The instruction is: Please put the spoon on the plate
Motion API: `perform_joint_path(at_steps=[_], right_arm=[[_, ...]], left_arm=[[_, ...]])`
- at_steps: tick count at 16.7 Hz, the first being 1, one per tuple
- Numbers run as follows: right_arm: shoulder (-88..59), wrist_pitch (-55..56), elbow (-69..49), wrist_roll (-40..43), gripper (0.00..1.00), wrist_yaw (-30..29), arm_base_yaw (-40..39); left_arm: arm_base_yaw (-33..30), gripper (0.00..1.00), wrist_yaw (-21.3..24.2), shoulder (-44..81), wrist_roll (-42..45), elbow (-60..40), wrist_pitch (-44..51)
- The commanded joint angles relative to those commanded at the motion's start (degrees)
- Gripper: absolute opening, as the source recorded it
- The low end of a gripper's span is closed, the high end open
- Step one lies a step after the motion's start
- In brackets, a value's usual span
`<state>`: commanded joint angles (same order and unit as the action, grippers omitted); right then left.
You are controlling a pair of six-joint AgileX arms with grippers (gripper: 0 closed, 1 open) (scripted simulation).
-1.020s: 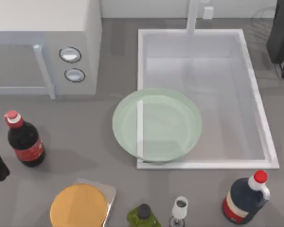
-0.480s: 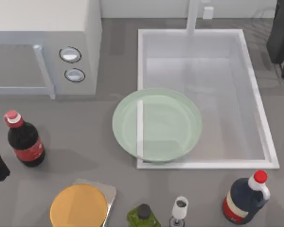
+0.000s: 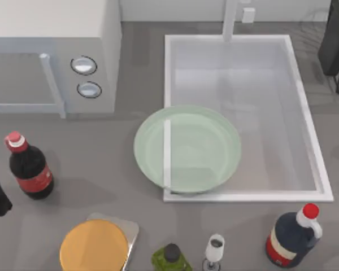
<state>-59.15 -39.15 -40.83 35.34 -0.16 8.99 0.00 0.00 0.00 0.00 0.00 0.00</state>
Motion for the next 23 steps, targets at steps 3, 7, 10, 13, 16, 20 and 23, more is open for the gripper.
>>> perform_joint_path(at_steps=[3,7,10,13,16,20,23], right_arm=[[-15.0,-9.1,-9.5,8.2,1.0,0.0,2.1],[-29.1,-17.8,-18.6,16.1,1.0,-0.1,4.1],[-33.4,-20.7,-21.5,18.7,1.0,-0.1,4.7],[-33.6,-20.8,-21.7,18.8,1.0,-0.1,4.8],[-33.5,-20.5,-21.4,18.7,1.0,-0.1,4.5],[-36.6,-13.9,-17.6,18.5,1.0,-0.1,4.6],[-40.7,-4.1,-12.9,18.5,1.0,-0.1,4.6]], left_arm=[[0.0,1.0,0.0,0.0,0.0,0.0,0.0],[0.0,1.0,0.0,0.0,0.0,0.0,0.0],[0.0,1.0,0.0,0.0,0.0,0.0,0.0],[0.0,1.0,0.0,0.0,0.0,0.0,0.0],[0.0,1.0,0.0,0.0,0.0,0.0,0.0],[0.0,1.0,0.0,0.0,0.0,0.0,0.0],[0.0,1.0,0.0,0.0,0.0,0.0,0.0]])
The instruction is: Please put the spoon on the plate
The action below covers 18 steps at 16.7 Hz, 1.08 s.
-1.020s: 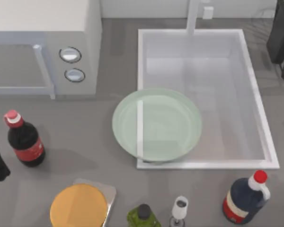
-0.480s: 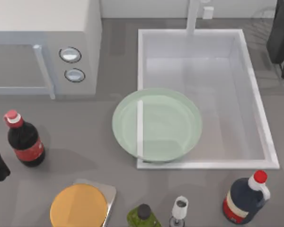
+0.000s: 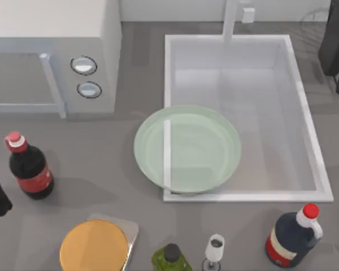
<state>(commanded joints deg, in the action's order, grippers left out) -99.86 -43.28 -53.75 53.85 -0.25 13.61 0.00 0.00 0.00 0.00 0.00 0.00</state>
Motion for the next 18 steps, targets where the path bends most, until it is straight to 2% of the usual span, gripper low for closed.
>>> perform_joint_path(at_steps=[3,8,18], right_arm=[[-3.2,6.3,3.5,0.0,1.0,0.0,0.0],[-3.9,7.4,4.3,0.0,1.0,0.0,0.1],[-3.9,7.4,4.3,0.0,0.25,0.0,0.1]], left_arm=[[0.0,1.0,0.0,0.0,0.0,0.0,0.0],[0.0,1.0,0.0,0.0,0.0,0.0,0.0],[0.0,1.0,0.0,0.0,0.0,0.0,0.0]])
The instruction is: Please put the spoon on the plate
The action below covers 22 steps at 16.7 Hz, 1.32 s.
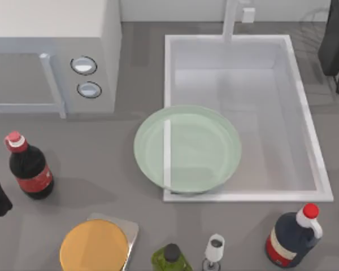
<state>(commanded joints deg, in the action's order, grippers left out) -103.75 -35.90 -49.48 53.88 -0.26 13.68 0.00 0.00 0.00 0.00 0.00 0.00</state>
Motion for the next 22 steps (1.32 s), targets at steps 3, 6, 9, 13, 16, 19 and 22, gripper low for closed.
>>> perform_joint_path(at_steps=[3,6,9,13,16,19,22], right_arm=[[0.0,0.0,0.0,0.0,0.02,0.0,0.0],[0.0,0.0,0.0,0.0,0.0,0.0,0.0],[0.0,0.0,0.0,0.0,0.0,0.0,0.0],[3.8,-4.5,-1.6,-1.4,0.0,1.1,-0.2],[5.1,-8.6,-4.6,-1.2,0.0,1.1,-0.1],[7.8,-17.5,-9.4,-0.9,0.0,1.1,-0.1],[11.0,-25.5,-14.1,-0.9,0.0,1.1,0.0]], left_arm=[[0.0,1.0,0.0,0.0,0.0,0.0,0.0],[0.0,1.0,0.0,0.0,0.0,0.0,0.0],[0.0,1.0,0.0,0.0,0.0,0.0,0.0],[0.0,1.0,0.0,0.0,0.0,0.0,0.0],[0.0,1.0,0.0,0.0,0.0,0.0,0.0],[0.0,1.0,0.0,0.0,0.0,0.0,0.0],[0.0,1.0,0.0,0.0,0.0,0.0,0.0]])
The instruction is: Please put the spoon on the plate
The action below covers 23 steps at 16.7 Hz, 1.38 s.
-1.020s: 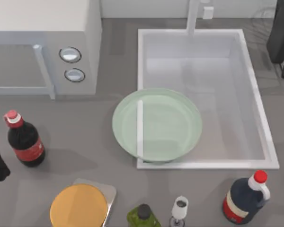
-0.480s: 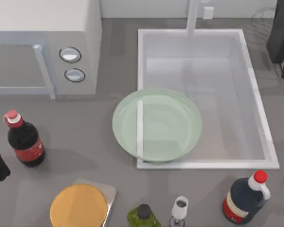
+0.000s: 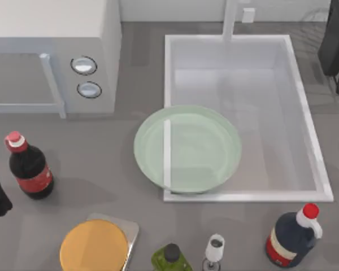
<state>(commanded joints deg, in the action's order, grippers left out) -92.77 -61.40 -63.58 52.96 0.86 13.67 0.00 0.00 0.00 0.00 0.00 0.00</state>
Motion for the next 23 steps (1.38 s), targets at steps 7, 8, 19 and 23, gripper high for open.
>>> perform_joint_path(at_steps=[7,8,19,23], right_arm=[[1.5,-2.6,-2.0,-0.3,0.0,0.0,-0.2],[0.9,-2.8,-2.7,-0.2,0.0,0.0,-0.8],[-31.6,-13.8,-44.8,2.0,0.0,0.0,-29.7],[-43.6,-17.2,-62.1,1.8,0.0,0.0,-42.1]], left_arm=[[0.0,1.0,0.0,0.0,0.0,0.0,0.0],[0.0,1.0,0.0,0.0,0.0,0.0,0.0],[0.0,1.0,0.0,0.0,0.0,0.0,0.0],[0.0,1.0,0.0,0.0,0.0,0.0,0.0]])
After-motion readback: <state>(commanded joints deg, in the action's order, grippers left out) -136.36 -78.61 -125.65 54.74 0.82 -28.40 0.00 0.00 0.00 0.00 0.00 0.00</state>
